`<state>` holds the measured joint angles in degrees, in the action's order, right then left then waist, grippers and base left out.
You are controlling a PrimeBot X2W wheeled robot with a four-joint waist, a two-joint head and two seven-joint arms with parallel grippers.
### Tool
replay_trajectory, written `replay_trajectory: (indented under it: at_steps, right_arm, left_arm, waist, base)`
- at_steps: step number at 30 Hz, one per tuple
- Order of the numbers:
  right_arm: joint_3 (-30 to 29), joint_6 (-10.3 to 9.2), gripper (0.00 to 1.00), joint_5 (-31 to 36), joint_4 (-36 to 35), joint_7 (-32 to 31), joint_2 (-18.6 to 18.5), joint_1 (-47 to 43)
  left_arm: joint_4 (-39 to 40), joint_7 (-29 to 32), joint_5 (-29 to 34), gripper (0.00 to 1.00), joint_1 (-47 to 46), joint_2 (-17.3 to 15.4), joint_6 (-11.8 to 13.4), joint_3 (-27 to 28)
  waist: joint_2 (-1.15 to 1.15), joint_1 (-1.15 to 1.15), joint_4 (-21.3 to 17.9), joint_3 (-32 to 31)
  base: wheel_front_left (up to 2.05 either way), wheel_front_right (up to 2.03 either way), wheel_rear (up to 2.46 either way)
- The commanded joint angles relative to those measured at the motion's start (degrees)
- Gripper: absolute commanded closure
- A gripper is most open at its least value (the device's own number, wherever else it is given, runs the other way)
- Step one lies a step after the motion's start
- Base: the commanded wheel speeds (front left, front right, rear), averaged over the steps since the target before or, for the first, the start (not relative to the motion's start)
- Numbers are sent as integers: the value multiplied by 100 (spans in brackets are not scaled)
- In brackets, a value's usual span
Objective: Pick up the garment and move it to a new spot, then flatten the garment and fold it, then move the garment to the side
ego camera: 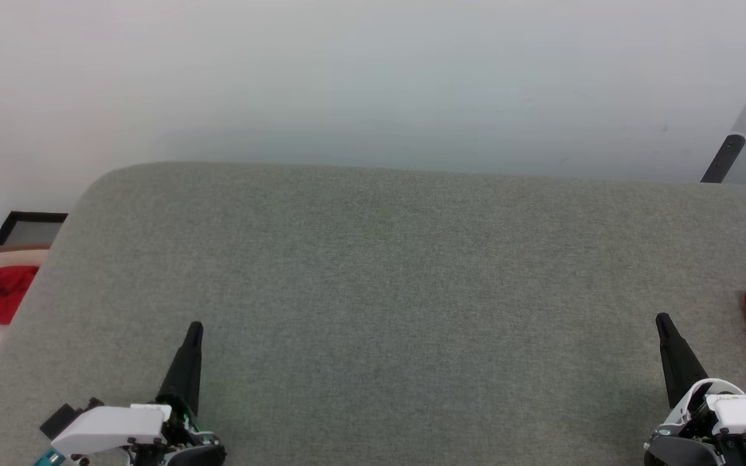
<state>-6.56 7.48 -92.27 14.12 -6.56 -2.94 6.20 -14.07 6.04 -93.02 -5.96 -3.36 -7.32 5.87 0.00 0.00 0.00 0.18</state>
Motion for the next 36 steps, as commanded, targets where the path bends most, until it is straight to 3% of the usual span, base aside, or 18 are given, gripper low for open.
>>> replay_trajectory:
  at_steps: [1,36]
  right_arm:
    - [3,2,100,-25,1,-3,18,17]
    - [5,2,100,-26,1,-1,17,17]
  left_arm:
    - [-7,23,23,100,-56,5,-30,13]
    - [-8,37,41,100,-59,24,-30,39]
  waist:
    - [0,0,0,0]
    - [0,0,0,0]
  base:
    - [0,0,0]
    - [0,0,0]
